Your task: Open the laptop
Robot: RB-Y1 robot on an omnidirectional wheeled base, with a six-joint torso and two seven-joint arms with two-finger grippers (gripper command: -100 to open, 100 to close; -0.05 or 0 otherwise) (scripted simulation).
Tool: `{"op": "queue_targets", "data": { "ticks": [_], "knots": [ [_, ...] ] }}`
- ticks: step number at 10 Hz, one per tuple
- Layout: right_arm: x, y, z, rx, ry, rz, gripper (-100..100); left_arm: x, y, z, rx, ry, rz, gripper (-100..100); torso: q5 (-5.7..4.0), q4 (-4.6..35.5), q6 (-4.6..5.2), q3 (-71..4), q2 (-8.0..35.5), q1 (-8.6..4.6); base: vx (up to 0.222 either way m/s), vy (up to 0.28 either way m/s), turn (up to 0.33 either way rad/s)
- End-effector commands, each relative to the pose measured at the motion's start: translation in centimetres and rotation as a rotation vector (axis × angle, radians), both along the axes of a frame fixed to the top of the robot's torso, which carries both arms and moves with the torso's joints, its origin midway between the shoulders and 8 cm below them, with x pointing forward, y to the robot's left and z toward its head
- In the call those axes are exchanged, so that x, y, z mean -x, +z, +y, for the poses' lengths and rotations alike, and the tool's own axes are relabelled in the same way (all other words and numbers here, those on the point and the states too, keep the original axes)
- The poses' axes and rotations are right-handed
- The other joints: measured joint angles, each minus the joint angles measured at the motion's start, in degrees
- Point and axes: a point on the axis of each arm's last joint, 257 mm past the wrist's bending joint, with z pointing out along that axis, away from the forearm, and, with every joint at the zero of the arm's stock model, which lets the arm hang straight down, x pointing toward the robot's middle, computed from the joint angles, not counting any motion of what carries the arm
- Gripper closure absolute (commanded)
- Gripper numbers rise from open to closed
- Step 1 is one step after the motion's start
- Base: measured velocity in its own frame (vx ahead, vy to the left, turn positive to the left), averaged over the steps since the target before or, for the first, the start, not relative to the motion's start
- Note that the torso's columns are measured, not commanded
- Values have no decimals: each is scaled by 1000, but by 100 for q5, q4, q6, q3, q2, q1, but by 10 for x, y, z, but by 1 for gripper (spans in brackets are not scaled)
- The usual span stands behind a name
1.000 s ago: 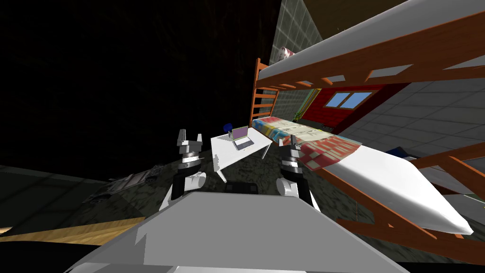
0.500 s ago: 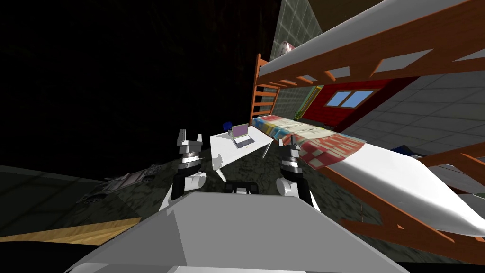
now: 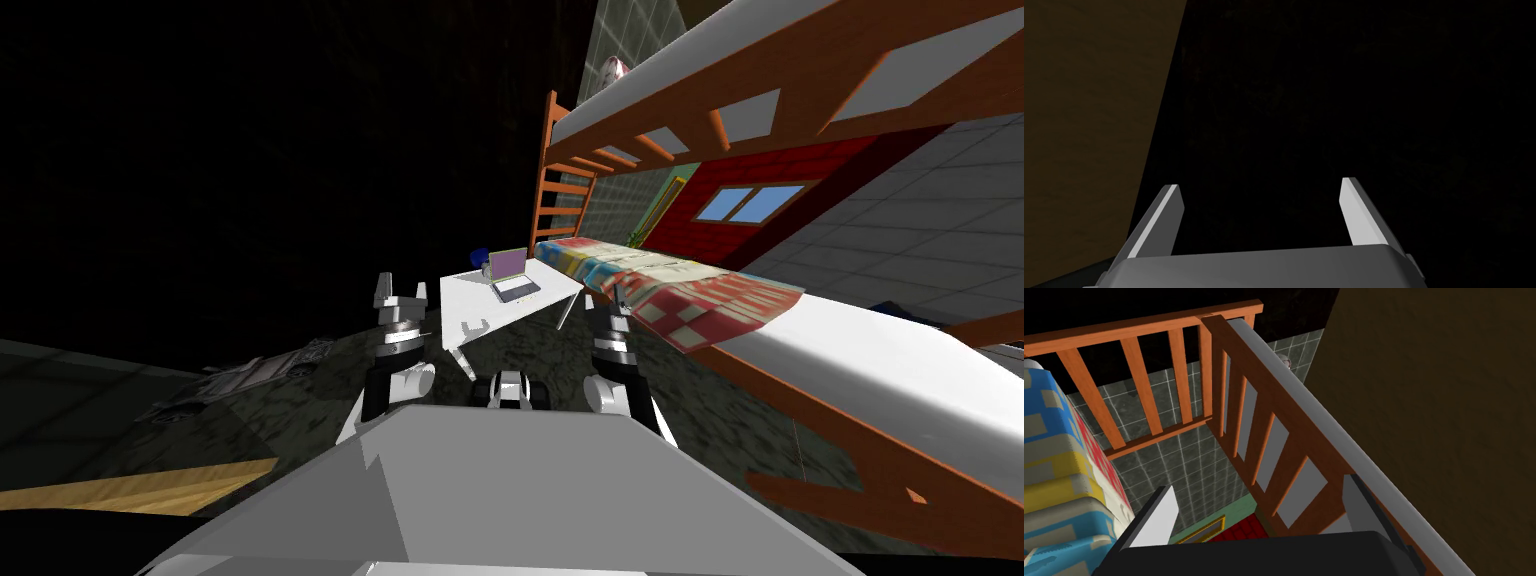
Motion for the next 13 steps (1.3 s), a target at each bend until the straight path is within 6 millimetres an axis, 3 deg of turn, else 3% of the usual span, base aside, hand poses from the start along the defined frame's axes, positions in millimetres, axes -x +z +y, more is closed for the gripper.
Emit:
{"op": "queue_targets", "data": {
  "ticks": [1, 7, 8, 12, 13],
  "knots": [
    [-11, -15, 13, 135, 2, 51, -100, 0, 0, 0, 0, 0, 0, 0, -1, 55, 1, -113, 51, -3, 26, -37, 179],
    [-45, -70, 40, 571, -21, 180, -100, 0, 0, 0, 0, 0, 0, 0, 0, 80, 2, -143, 76, -1, 36, -52, 226],
    [-45, -70, 41, 587, -28, 179, -100, 0, 0, 0, 0, 0, 0, 0, 0, 80, 2, -142, 76, 0, 22, -47, 92],
    [-62, -107, 46, 888, -60, 232, -100, 0, 0, 0, 0, 0, 0, 0, 1, 80, 9, -142, 77, 3, 22, -42, 197],
    [-62, -107, 46, 896, -64, 231, -100, 0, 0, 0, 0, 0, 0, 0, 0, 81, 1, -141, 78, 2, 11, -42, 121]
  ]
}}
